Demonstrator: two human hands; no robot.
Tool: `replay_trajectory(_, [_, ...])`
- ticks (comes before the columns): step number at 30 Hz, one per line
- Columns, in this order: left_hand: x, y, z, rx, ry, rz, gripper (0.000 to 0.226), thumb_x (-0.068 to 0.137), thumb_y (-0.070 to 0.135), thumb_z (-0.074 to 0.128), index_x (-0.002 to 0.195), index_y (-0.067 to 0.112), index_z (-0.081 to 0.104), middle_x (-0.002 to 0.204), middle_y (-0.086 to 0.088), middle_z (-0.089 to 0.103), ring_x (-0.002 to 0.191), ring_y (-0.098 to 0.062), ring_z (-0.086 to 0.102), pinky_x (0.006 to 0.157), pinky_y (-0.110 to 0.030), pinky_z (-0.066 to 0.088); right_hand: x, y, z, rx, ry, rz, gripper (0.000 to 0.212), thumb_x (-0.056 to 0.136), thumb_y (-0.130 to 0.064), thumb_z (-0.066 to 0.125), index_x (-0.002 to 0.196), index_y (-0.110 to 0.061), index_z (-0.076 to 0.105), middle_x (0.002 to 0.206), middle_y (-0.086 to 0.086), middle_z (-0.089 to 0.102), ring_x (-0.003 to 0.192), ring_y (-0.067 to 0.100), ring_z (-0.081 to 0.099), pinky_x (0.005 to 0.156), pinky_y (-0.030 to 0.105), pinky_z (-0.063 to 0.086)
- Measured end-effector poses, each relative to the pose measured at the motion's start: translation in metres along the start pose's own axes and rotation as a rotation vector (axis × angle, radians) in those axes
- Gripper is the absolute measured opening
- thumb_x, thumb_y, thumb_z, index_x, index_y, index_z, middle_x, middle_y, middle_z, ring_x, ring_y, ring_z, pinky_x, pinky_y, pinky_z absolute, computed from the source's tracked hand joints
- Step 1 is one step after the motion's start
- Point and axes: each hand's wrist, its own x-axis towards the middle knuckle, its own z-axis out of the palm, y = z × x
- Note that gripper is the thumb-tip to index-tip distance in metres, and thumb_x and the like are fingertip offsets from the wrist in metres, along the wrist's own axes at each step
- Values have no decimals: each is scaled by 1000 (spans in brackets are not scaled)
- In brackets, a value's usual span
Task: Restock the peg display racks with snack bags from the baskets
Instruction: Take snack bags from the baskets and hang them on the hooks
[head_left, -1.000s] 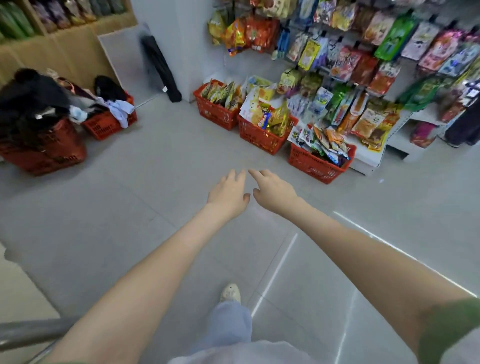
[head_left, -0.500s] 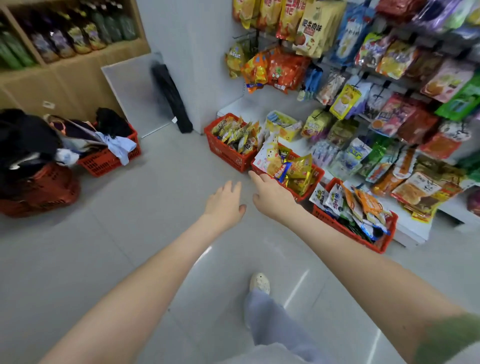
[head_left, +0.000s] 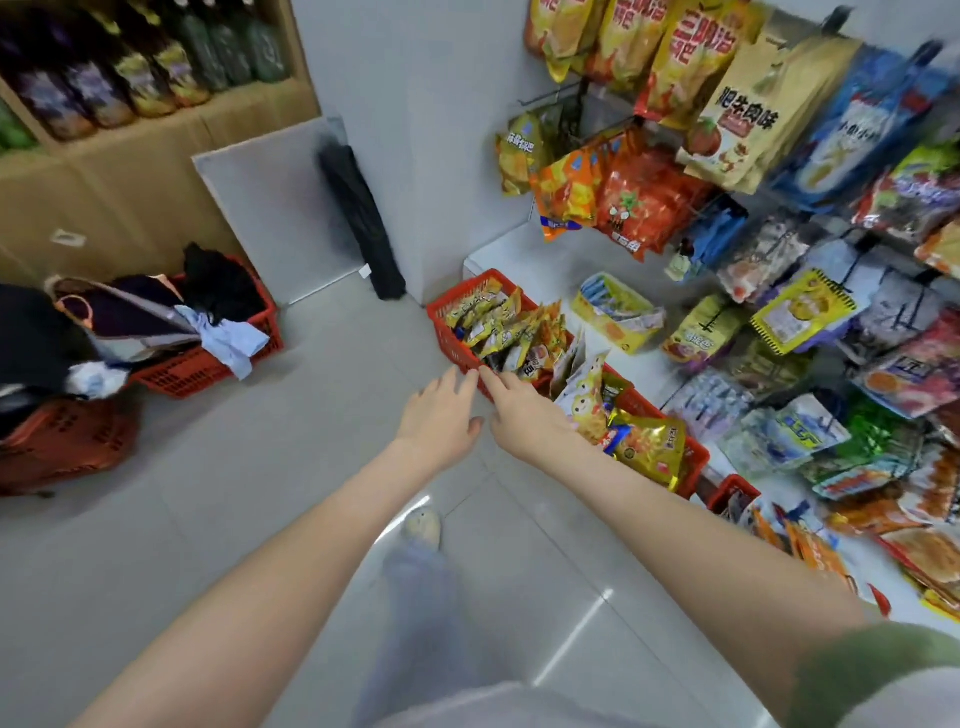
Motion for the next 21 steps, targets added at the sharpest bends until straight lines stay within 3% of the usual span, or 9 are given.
replay_trajectory(11, [262, -78, -71, 54, -97, 184, 63, 96, 34, 47, 149, 12, 21, 153, -12, 26, 134, -32, 36, 102, -42, 38, 214, 69, -58, 138, -56, 292, 70, 93, -11, 48, 152, -20, 12, 149, 8, 30, 131, 30, 37, 92, 43, 48])
replay_trajectory(16, [355, -94, -59, 72, -216, 201, 66, 98, 35, 44, 152, 13, 14, 157, -13, 18, 139, -32, 29, 108, -42, 31, 284, 117, -60, 229, -87, 405, 66, 95, -11, 43, 152, -22, 12, 153, 7, 26, 140, 27, 26, 104, 46, 40])
replay_trajectory(21, [440, -105, -40, 83, -320, 206, 66, 97, 36, 44, 151, 13, 15, 154, -14, 23, 136, -34, 33, 109, -45, 33, 349, 162, -60, 274, -190, 460, 64, 96, -11, 41, 152, -20, 11, 151, 10, 28, 135, 30, 32, 102, 48, 40])
